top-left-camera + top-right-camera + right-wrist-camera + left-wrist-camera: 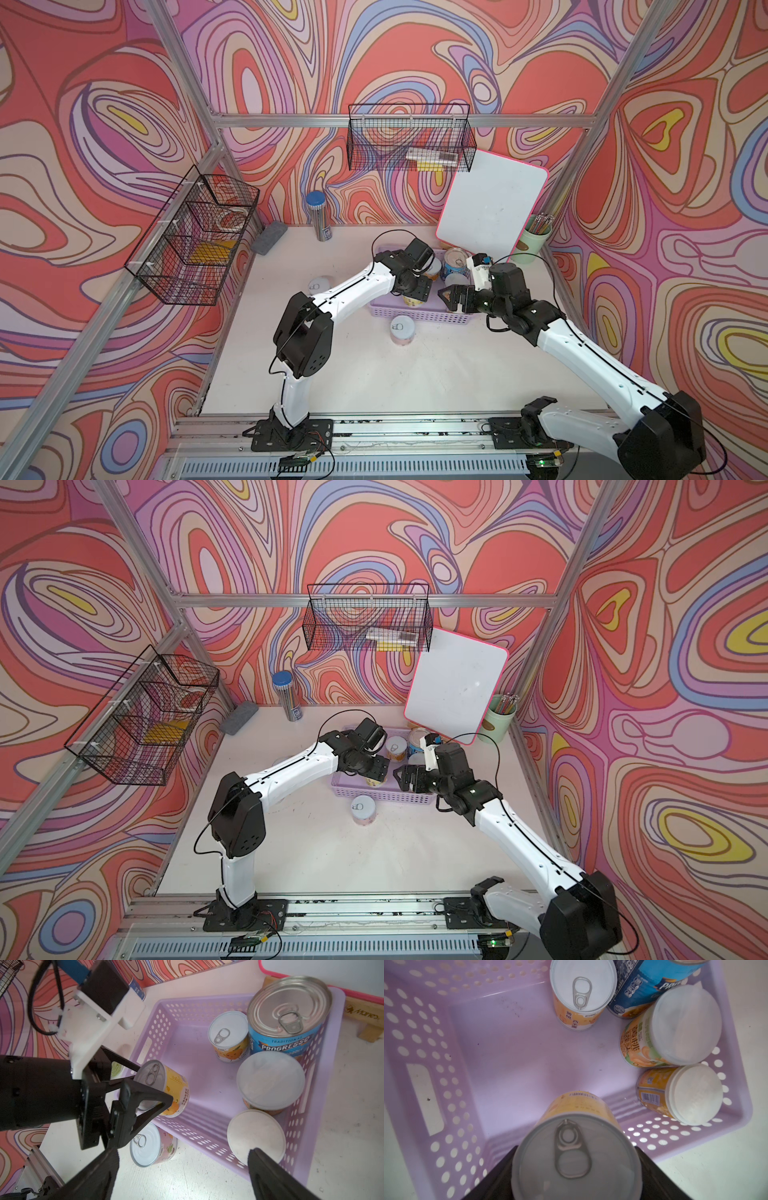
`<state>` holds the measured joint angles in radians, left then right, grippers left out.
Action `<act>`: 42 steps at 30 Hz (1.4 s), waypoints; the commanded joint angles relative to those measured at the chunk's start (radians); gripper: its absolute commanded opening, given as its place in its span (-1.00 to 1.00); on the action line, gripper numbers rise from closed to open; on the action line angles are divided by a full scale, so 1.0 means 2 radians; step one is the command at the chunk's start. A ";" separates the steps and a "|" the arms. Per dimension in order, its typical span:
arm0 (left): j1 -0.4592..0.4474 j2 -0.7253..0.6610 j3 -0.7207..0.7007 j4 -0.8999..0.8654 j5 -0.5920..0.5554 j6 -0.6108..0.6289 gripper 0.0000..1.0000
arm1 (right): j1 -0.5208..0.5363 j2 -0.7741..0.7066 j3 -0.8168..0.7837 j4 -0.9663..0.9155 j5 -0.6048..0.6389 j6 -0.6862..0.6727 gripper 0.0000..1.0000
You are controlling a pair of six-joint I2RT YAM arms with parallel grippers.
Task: Put the canned food in the basket
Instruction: Place the canned food in the basket.
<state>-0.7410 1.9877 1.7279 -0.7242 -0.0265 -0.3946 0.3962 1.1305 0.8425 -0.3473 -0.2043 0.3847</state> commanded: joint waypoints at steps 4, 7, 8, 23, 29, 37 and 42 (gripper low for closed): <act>-0.002 0.027 0.050 0.060 -0.012 0.009 0.24 | -0.010 -0.024 -0.019 0.032 0.021 0.015 0.96; -0.002 0.045 0.064 0.066 -0.013 0.008 0.23 | -0.011 -0.029 -0.019 0.032 0.024 0.015 0.96; -0.002 0.050 0.067 0.067 -0.013 0.007 0.22 | -0.011 -0.030 -0.020 0.032 0.027 0.014 0.97; -0.002 0.101 0.088 0.102 -0.010 -0.024 0.18 | -0.036 -0.035 -0.038 0.042 0.007 0.058 0.96; -0.002 0.115 0.090 0.120 -0.008 -0.036 0.15 | -0.044 -0.036 -0.048 0.049 -0.002 0.065 0.97; -0.003 0.141 0.108 0.127 0.005 -0.054 0.15 | -0.047 -0.040 -0.054 0.050 -0.004 0.067 0.96; -0.003 0.154 0.118 0.129 0.012 -0.061 0.16 | -0.047 -0.040 -0.056 0.051 -0.007 0.067 0.96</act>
<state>-0.7410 2.2833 1.9186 -0.5278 -0.0147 -0.4980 0.3080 1.0565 0.7456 -0.2665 -0.2070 0.5156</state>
